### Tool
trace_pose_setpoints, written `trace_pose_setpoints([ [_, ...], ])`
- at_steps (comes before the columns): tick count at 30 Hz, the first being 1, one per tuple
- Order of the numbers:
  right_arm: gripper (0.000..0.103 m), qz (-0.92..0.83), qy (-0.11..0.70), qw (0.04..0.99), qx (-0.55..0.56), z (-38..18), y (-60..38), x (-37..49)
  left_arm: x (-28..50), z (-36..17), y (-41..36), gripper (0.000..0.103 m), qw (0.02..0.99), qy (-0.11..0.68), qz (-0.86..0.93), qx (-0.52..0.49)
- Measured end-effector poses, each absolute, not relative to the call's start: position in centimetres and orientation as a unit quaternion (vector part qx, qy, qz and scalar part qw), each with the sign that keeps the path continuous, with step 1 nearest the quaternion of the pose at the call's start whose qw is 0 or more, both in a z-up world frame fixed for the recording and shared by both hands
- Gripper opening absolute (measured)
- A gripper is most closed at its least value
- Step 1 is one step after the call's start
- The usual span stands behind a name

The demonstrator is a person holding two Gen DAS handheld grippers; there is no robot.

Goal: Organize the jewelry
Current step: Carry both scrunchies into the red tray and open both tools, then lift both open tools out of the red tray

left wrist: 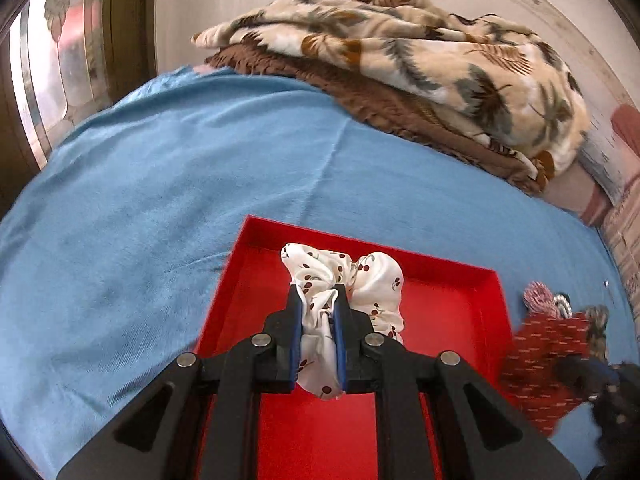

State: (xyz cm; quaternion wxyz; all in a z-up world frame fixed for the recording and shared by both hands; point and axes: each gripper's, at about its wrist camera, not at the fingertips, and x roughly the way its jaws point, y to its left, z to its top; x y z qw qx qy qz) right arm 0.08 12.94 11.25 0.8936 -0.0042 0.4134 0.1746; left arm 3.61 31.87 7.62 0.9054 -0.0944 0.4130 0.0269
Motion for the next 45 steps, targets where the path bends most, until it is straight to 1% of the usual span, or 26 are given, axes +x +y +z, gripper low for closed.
trace_pose_setpoints([
  [6, 0.01, 0.158, 0.436, 0.885, -0.034, 8.6, 16.8, 4.9, 5.6, 6.4, 33.5, 0.014, 0.895, 0.429, 0.025, -0.12],
  [8, 0.011, 0.154, 0.445, 0.882, -0.03, 8.0, 17.2, 6.1, 5.8, 6.2, 33.9, 0.014, 0.892, 0.431, 0.027, -0.129],
  [10, 0.013, 0.153, 0.453, 0.878, -0.018, 7.4, 17.3, 7.1, 5.7, 6.3, 34.3, 0.016, 0.894, 0.427, 0.032, -0.136],
  [11, 0.013, 0.151, 0.456, 0.877, -0.013, 7.2, 17.4, 7.3, 5.6, 6.4, 34.4, 0.019, 0.895, 0.424, 0.036, -0.138],
  [13, 0.015, 0.148, 0.459, 0.876, -0.007, 6.9, 17.6, 7.4, 5.5, 6.5, 34.7, 0.031, 0.895, 0.421, 0.037, -0.143],
  [14, 0.019, 0.15, 0.463, 0.874, -0.004, 6.8, 17.6, 7.3, 5.4, 6.6, 34.8, 0.033, 0.895, 0.419, 0.036, -0.147],
  [15, 0.021, 0.149, 0.463, 0.874, -0.005, 6.9, 17.7, 7.2, 5.3, 6.7, 34.8, 0.037, 0.896, 0.415, 0.035, -0.15],
  [17, 0.023, 0.146, 0.457, 0.877, -0.011, 7.2, 17.9, 6.9, 5.0, 7.0, 34.9, 0.039, 0.898, 0.411, 0.035, -0.151],
  [19, 0.026, 0.149, 0.452, 0.879, -0.011, 7.7, 17.9, 6.6, 4.6, 7.3, 34.8, 0.047, 0.901, 0.405, 0.033, -0.15],
  [21, 0.035, 0.149, 0.444, 0.883, -0.012, 8.3, 17.7, 6.2, 4.2, 7.5, 34.7, 0.052, 0.905, 0.398, 0.035, -0.148],
  [23, 0.038, 0.148, 0.437, 0.887, -0.014, 8.9, 17.4, 5.9, 3.9, 7.7, 34.6, 0.053, 0.907, 0.393, 0.037, -0.144],
  [29, 0.038, 0.159, 0.426, 0.89, 0.008, 10.9, 14.8, 3.3, 2.5, 8.5, 34.5, 0.053, 0.913, 0.382, 0.038, -0.138],
  [31, 0.04, 0.164, 0.42, 0.893, 0.01, 11.7, 13.5, 1.6, 1.9, 8.9, 34.4, 0.053, 0.916, 0.377, 0.038, -0.135],
  [33, 0.051, 0.162, 0.411, 0.897, 0.014, 12.3, 11.7, -0.4, 1.4, 9.2, 34.1, 0.054, 0.918, 0.373, 0.037, -0.132],
  [35, 0.055, 0.152, 0.403, 0.902, 0.029, 12.6, 8.8, -2.9, 0.8, 9.2, 33.7, 0.054, 0.918, 0.372, 0.038, -0.129],
  [39, 0.055, 0.118, 0.405, 0.904, 0.063, 12.1, 2.6, -6.5, -0.7, 9.4, 32.2, 0.054, 0.921, 0.366, 0.033, -0.126],
  [45, 0.056, 0.024, 0.416, 0.903, 0.105, 10.4, -8.3, -10.4, -4.8, 10.7, 27.7, 0.055, 0.945, 0.317, 0.03, -0.067],
])
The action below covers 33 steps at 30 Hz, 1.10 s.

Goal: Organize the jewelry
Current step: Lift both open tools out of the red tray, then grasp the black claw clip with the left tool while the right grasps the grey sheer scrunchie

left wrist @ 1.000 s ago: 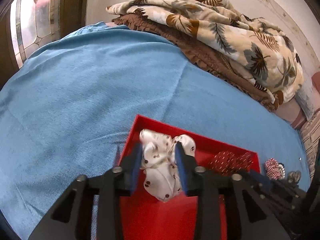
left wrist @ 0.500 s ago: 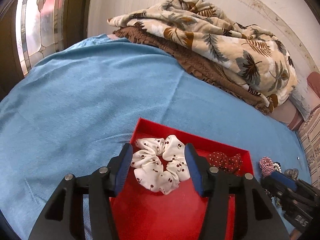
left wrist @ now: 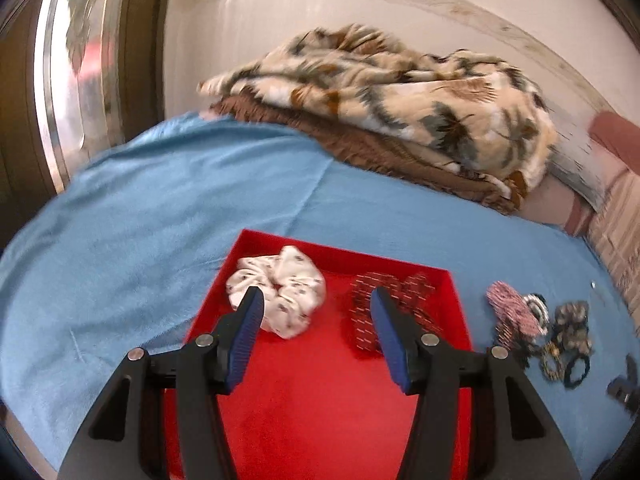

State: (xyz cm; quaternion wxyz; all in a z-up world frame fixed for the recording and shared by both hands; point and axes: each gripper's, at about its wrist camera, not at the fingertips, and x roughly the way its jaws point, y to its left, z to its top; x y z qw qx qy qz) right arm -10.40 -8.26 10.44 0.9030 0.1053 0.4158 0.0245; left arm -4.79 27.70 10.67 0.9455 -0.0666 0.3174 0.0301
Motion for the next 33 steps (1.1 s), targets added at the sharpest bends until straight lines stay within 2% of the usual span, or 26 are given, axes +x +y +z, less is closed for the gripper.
trace_pose_setpoints([
  [10, 0.056, -0.012, 0.407, 0.898, 0.167, 8.3, -16.8, -11.9, -8.2, 11.9, 18.1, 0.062, 0.944, 0.329, -0.026, 0.009],
  [25, 0.056, 0.03, 0.374, 0.908, 0.187, 7.9, -17.3, -4.3, -0.5, 8.2, 10.8, 0.062, 0.896, 0.439, -0.067, -0.022],
  [33, 0.058, 0.051, 0.385, 0.903, 0.182, 5.6, -17.9, -0.7, 2.1, 6.1, 9.0, 0.062, 0.885, 0.46, -0.067, 0.002],
])
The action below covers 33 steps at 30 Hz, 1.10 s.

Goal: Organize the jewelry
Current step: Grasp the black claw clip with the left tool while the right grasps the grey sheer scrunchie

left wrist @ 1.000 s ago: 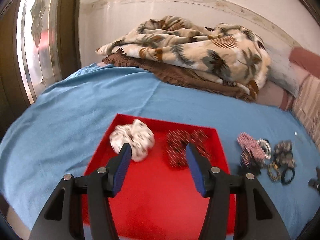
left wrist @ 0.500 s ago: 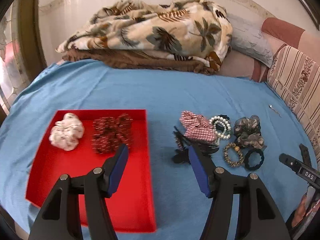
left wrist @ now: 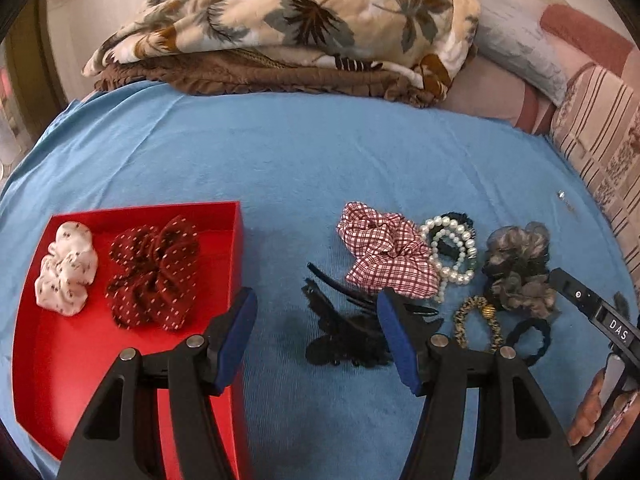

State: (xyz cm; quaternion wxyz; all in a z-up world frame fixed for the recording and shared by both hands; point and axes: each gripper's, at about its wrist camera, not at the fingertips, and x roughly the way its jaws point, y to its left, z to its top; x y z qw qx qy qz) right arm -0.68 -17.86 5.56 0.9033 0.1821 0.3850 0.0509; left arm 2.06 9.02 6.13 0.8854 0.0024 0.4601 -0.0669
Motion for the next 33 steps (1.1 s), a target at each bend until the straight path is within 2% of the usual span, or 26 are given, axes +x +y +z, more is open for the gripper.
trace_pose_setpoints([
  [12, 0.058, 0.072, 0.395, 0.902, 0.162, 4.5, -17.0, 1.9, 3.2, 3.9, 7.3, 0.061, 0.867, 0.488, -0.097, -0.003],
  [13, 0.057, 0.071, 0.394, 0.902, 0.163, 4.5, -17.1, 1.9, 3.0, 3.9, 7.1, 0.059, 0.868, 0.487, -0.098, -0.003],
  [15, 0.038, 0.07, 0.394, 0.901, 0.168, 4.5, -17.2, 2.0, 2.6, 3.9, 6.9, 0.048, 0.868, 0.487, -0.101, -0.002],
  [18, 0.018, 0.071, 0.393, 0.899, 0.177, 4.6, -17.5, 1.9, 2.0, 4.6, 6.9, 0.03, 0.876, 0.473, -0.09, -0.003],
  [19, 0.014, 0.07, 0.391, 0.9, 0.179, 4.7, -17.5, 1.7, 1.8, 5.1, 7.0, 0.025, 0.878, 0.47, -0.09, -0.01],
  [23, 0.009, 0.061, 0.378, 0.905, 0.187, 5.5, -17.7, 1.1, 1.0, 6.9, 7.1, 0.016, 0.882, 0.458, -0.105, -0.026],
  [33, 0.008, 0.02, 0.318, 0.929, 0.19, 9.0, -19.1, -3.1, -3.5, 11.1, 7.3, 0.016, 0.905, 0.406, -0.126, -0.007],
])
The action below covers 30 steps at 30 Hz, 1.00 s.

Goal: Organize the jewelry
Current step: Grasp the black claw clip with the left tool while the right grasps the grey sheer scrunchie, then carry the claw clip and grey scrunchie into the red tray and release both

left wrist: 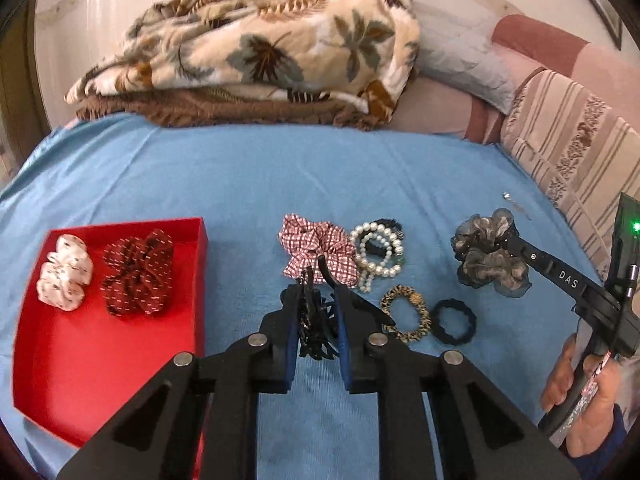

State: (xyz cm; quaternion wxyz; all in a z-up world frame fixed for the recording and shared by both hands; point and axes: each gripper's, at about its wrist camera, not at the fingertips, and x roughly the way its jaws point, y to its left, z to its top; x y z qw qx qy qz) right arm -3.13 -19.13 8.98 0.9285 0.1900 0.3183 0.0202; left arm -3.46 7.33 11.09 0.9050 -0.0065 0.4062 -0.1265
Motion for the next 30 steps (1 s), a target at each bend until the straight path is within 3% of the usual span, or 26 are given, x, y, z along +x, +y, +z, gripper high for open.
trace_pose_setpoints([
  [12, 0.008, 0.045, 0.313, 0.93, 0.186, 11.4, -15.2, -8.8, -9.0, 15.0, 15.4, 0.016, 0.931, 0.356, -0.081, -0.002],
  [30, 0.008, 0.204, 0.358, 0.909, 0.061, 13.6, 5.6, -9.5, -9.9, 12.3, 29.8, 0.016, 0.935, 0.347, 0.074, 0.0],
])
